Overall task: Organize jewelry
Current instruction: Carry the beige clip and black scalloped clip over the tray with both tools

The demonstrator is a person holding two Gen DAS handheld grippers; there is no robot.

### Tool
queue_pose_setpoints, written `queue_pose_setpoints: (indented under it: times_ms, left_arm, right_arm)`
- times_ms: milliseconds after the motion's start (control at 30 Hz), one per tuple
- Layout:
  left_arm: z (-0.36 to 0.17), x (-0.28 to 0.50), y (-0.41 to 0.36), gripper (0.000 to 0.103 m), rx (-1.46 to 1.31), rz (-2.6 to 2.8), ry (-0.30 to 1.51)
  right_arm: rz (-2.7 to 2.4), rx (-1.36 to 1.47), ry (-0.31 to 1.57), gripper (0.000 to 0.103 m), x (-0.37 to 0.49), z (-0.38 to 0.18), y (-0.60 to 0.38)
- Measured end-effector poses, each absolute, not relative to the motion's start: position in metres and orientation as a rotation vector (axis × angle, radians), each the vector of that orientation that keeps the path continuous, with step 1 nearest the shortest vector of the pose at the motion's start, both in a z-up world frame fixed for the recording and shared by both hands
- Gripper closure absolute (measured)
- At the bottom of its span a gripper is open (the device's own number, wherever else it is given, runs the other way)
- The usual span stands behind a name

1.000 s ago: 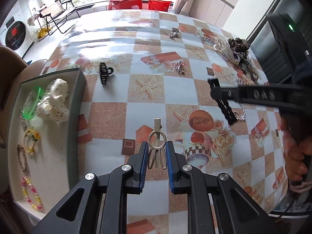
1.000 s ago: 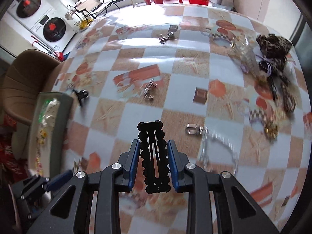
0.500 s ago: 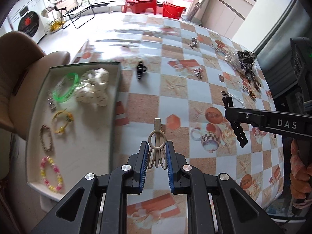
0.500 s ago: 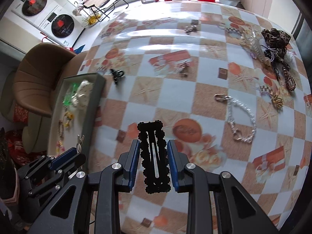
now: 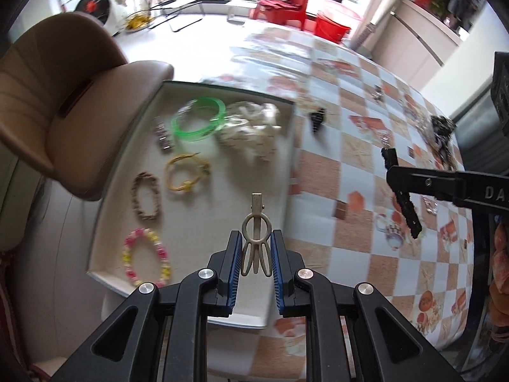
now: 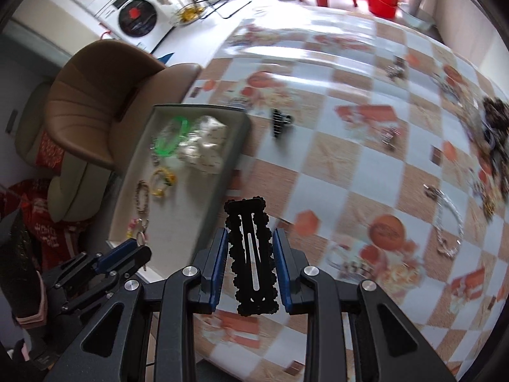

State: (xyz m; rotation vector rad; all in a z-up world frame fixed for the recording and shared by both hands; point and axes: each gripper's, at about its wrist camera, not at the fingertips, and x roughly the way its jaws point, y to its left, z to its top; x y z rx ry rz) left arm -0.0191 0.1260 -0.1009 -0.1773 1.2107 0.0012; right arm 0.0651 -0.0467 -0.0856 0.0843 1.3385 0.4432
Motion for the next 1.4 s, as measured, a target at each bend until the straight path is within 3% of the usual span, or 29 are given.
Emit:
queue_pose_setpoints:
  times_ms: [233, 600, 833, 1400]
  left_arm:
    - [-0.119, -0.023, 0.158, 0.082, -0.214, 0.062, 1.232]
    - [-0.161, -0.004, 0.177, 0.082, -0.225, 0.094, 1.259]
    - [-0.182, 0.015, 0.181, 0.082, -0.209, 0.117, 1.267]
    - [-0.189, 0.02, 0.177, 0.081, -0.145, 0.158, 1.273]
  right_arm:
    - [0.534, 0.041, 1.36, 0.072, 0.075, -0.094, 0.01]
    - [0.578, 0.02, 1.464, 0.072, 0.102, -0.154, 0.075]
    - [0.501, -0.046, 1.478, 0.072, 0.126, -0.185, 0.086]
    - [0.437, -0.118, 1.464, 0.069, 0.139, -0.196, 0.092]
